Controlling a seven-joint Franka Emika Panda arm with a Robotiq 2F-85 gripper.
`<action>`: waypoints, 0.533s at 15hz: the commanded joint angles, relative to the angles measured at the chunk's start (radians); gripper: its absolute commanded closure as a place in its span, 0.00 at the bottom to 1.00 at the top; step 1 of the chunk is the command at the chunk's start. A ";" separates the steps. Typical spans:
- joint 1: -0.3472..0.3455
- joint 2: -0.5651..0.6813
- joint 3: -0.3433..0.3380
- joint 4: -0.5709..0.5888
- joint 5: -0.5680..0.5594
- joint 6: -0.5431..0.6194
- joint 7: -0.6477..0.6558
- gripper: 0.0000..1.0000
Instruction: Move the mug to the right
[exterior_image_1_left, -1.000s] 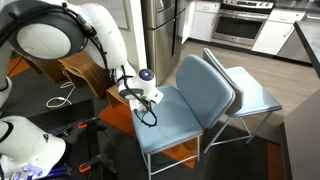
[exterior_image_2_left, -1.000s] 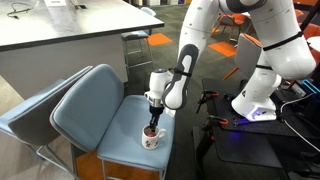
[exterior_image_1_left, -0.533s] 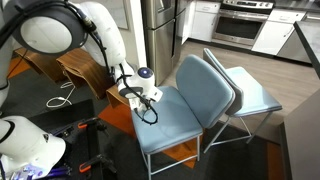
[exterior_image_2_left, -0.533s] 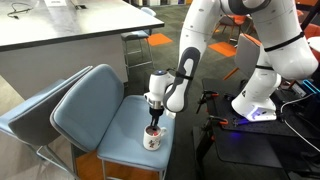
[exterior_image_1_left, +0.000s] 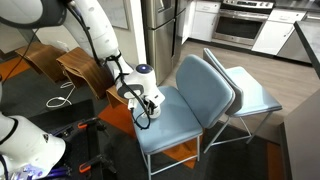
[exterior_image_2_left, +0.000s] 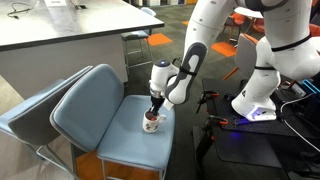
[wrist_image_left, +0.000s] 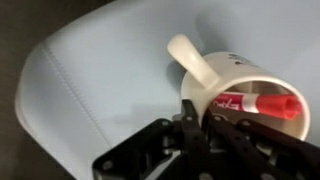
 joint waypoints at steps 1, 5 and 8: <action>0.130 -0.047 -0.157 -0.026 -0.011 -0.097 0.153 0.98; 0.100 -0.006 -0.163 0.018 0.010 -0.193 0.227 0.98; 0.084 0.026 -0.151 0.048 0.032 -0.180 0.276 0.98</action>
